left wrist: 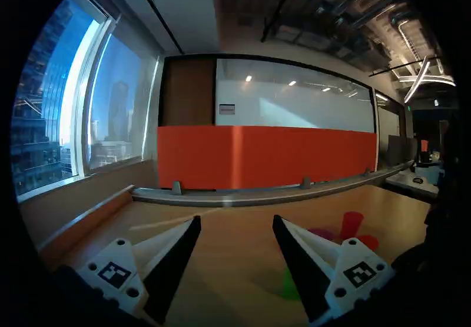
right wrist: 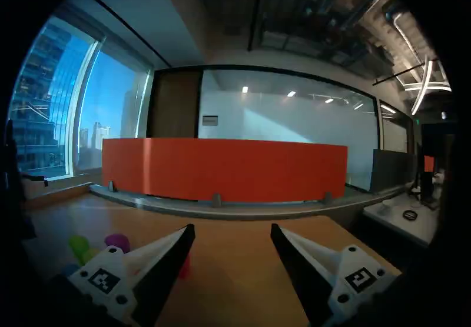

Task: Pour water

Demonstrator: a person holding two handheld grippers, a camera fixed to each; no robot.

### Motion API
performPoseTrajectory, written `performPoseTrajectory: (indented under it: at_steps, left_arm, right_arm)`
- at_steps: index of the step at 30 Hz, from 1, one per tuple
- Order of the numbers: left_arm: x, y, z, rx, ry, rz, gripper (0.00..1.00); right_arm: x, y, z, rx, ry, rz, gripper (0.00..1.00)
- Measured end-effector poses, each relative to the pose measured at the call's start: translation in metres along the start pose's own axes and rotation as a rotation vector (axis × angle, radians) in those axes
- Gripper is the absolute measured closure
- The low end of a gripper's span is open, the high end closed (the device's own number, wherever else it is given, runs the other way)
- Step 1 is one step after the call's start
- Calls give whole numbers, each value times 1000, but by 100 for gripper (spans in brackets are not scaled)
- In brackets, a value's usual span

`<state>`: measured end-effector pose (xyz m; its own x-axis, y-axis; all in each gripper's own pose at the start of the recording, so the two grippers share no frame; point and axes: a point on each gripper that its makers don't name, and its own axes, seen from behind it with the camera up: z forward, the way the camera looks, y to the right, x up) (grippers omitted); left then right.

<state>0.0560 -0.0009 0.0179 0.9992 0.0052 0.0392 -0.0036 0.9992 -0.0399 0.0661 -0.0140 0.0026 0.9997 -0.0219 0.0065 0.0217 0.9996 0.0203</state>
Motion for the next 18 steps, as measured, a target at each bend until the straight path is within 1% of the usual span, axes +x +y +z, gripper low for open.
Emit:
performPoseTrajectory:
  at_steps: [6, 11, 15, 18]
  left_arm:
    - [28, -5, 1, -6, -3, 20, 10]
    - [48, -4, 2, -38, 0, 6, 10]
    - [56, -2, 2, -60, -7, 8, 10]
    - [57, -1, 3, -73, -18, 11, 10]
  right_arm:
    - [21, -3, 1, 8, -15, 16, 0]
    - [36, -12, 3, 40, -37, 35, 0]
    - [45, -19, 3, 66, -32, 48, 0]
    - [46, -22, 4, 77, -34, 53, 0]
